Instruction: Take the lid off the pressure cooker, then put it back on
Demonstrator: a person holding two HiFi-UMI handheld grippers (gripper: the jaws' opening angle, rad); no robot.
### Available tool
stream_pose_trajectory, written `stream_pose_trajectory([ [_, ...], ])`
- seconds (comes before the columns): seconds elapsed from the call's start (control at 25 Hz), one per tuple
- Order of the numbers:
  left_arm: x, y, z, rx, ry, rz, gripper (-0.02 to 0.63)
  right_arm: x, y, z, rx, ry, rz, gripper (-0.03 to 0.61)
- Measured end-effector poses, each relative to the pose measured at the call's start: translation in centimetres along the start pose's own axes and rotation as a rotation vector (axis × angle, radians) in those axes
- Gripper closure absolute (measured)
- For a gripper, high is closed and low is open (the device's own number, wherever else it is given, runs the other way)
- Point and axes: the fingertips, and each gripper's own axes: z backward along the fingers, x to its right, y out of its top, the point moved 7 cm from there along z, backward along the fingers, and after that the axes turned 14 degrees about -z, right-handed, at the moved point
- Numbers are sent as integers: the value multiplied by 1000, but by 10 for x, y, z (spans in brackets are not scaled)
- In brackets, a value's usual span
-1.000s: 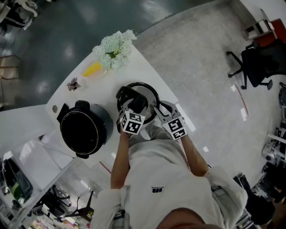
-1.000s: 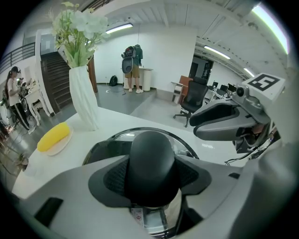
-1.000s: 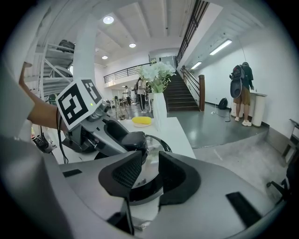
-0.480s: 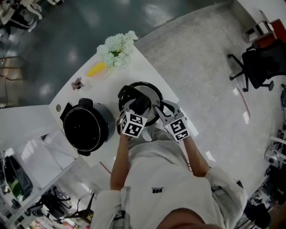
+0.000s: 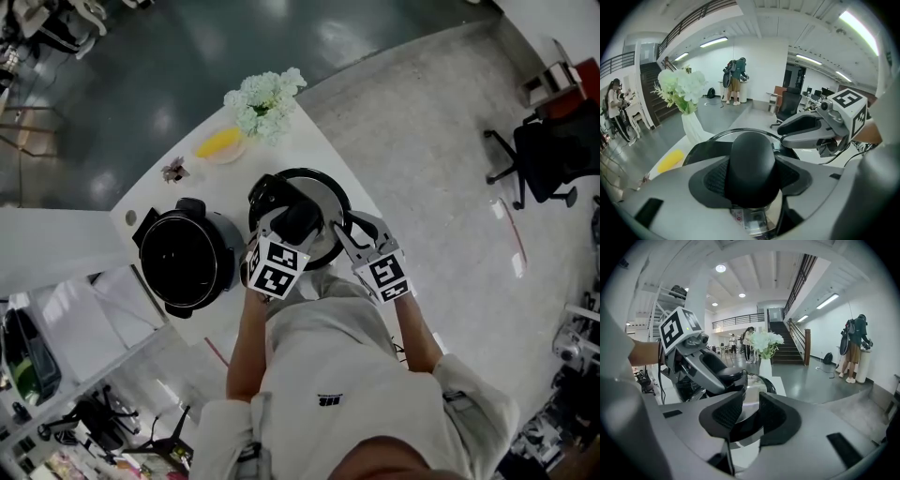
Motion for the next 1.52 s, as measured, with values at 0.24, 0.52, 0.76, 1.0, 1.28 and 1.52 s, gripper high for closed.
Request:
stream_pose_trajectory([
  [0.24,-8,12,34,8,8,13,327,-20,29,8,39,43,56,465],
  [0.52,-23,19,75,21,27,24,327,-46,57,5,102,99,155,465],
  [0.76,-36,14,104,36,49,39,327,-69,75,-2,129,145,200,465],
  [1.0,-46,1,133,18,62,54,327,-94,86,-12,100,159,199,466],
  [1.28,-54,-20,164,24,70,61,327,-123,92,-27,105,205,229,466],
  [1.52,-62,-40,187,17,68,52,327,-152,96,-39,97,236,245,466],
])
